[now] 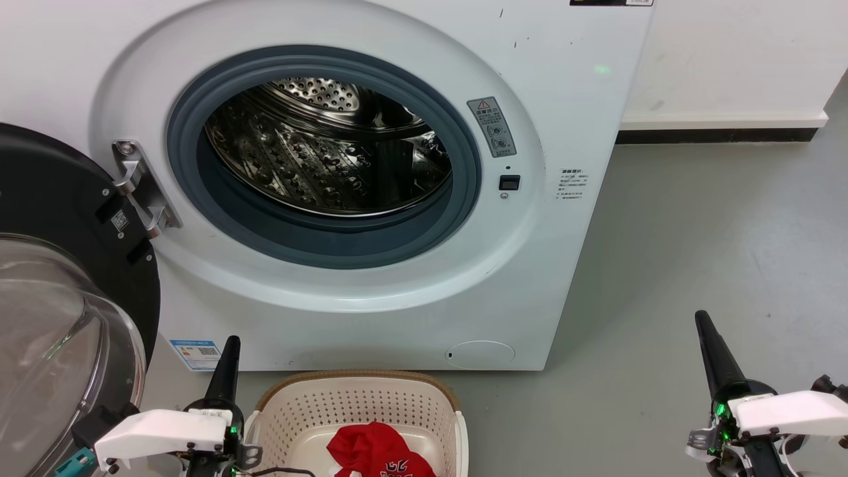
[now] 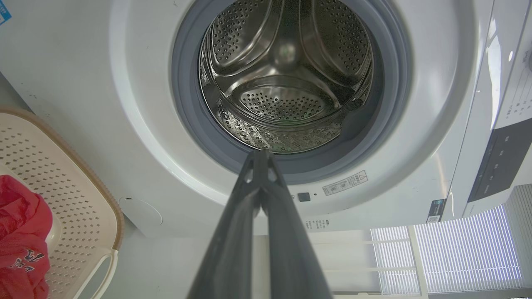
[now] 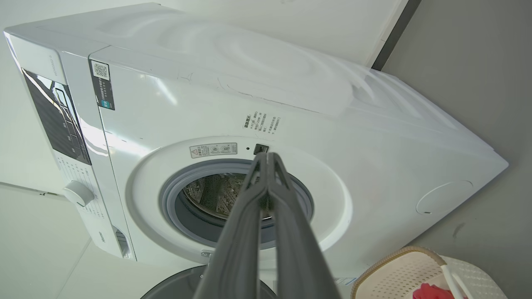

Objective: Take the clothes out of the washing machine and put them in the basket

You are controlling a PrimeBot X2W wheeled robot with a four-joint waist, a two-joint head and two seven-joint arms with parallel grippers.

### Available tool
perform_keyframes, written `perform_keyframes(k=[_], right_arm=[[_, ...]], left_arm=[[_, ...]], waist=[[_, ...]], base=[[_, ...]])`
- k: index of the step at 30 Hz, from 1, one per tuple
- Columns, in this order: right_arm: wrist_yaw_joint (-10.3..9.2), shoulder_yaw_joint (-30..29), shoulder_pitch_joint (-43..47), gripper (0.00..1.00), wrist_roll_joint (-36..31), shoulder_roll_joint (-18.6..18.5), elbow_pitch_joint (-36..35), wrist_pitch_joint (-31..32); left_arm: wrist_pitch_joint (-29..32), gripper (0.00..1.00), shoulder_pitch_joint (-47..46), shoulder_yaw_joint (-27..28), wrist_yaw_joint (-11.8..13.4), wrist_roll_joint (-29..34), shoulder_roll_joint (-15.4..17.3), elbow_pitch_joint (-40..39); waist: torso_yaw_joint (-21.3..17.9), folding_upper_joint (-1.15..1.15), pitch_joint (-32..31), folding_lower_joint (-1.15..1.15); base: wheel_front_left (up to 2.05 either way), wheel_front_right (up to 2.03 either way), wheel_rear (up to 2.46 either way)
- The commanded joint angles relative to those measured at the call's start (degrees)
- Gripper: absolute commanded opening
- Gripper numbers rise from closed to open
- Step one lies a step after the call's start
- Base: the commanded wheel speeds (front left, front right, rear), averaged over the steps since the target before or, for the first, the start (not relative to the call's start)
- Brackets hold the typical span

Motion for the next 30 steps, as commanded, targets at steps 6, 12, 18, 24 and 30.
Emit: perform_keyframes(k=[6,12,18,24,30], right_arm=[[0.01,-0.5,-1.6,0.0,3.8,-0.1,0.5,1.0],[0.01,-0.9,-2.2,0.0,6.7,0.0,0.9,1.7],[0.0,-1.3,-2.4,0.0,9.4,0.1,1.3,2.5],[0.0,-1.7,-2.8,0.0,12.0,0.2,1.7,3.2],[0.0,-2.0,-3.3,0.0,14.5,0.3,2.2,3.8]], left_arm=[[0.9,0.0,-1.6,0.3,-0.6,-3.6,0.0,0.2],[1.6,0.0,-2.2,0.5,-1.0,-6.4,0.0,0.5],[2.2,0.0,-2.4,0.7,-1.3,-9.2,0.0,0.8],[2.9,0.0,-2.9,0.9,-1.6,-11.7,0.0,1.1],[3.6,0.0,-3.4,1.0,-1.9,-14.2,0.0,1.3]], waist=[[0.1,0.0,0.1,0.0],[0.3,0.0,0.1,0.0],[0.4,0.0,0.2,0.0],[0.6,0.0,0.3,0.0],[0.7,0.0,0.3,0.0]], base=[[0.0,0.0,0.0],[0.0,0.0,0.0],[0.0,0.0,0.0],[0.0,0.0,0.0],[0.0,0.0,0.0]])
